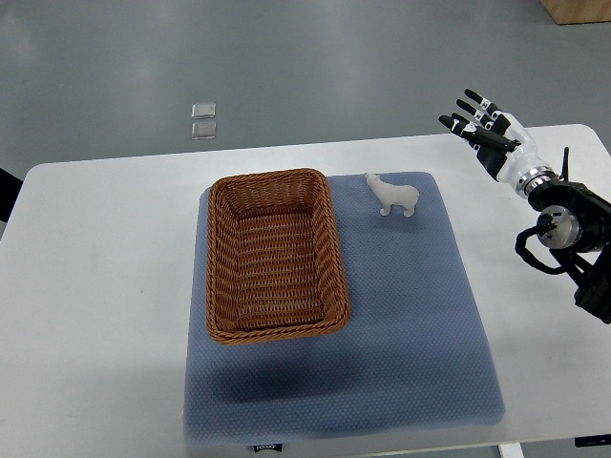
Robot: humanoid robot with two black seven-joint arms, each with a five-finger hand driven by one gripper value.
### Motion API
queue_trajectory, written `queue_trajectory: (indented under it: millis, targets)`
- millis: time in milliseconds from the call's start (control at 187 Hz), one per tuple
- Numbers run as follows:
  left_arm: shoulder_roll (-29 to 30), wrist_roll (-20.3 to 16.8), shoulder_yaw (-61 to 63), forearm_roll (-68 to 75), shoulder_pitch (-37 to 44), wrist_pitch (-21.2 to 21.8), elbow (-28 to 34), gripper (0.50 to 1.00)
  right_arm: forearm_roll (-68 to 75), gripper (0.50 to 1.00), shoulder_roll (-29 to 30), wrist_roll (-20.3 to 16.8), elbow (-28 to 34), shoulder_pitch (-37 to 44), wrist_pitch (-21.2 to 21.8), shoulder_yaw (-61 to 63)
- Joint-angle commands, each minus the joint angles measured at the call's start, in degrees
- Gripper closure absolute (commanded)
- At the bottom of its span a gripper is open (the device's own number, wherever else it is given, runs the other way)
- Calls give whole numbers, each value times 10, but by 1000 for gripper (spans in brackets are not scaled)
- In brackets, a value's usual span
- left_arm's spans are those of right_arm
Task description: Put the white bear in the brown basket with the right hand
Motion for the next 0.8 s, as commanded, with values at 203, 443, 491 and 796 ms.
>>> queue_trajectory:
  millis: [203,443,491,796]
  targets:
    - [0,0,-2,-1,3,0,-2,500,0,579,-2,1,1,-1,2,0]
    - [0,0,-1,-2,2,3,6,500,0,579,-4,0,2,-2,2,-1]
    - [0,0,-1,-2,2,3,5,500,0,579,-4,0,2,-2,2,-1]
    - [0,0,-1,-2,2,3,5,500,0,576,-4,1,2,-3,17,-1]
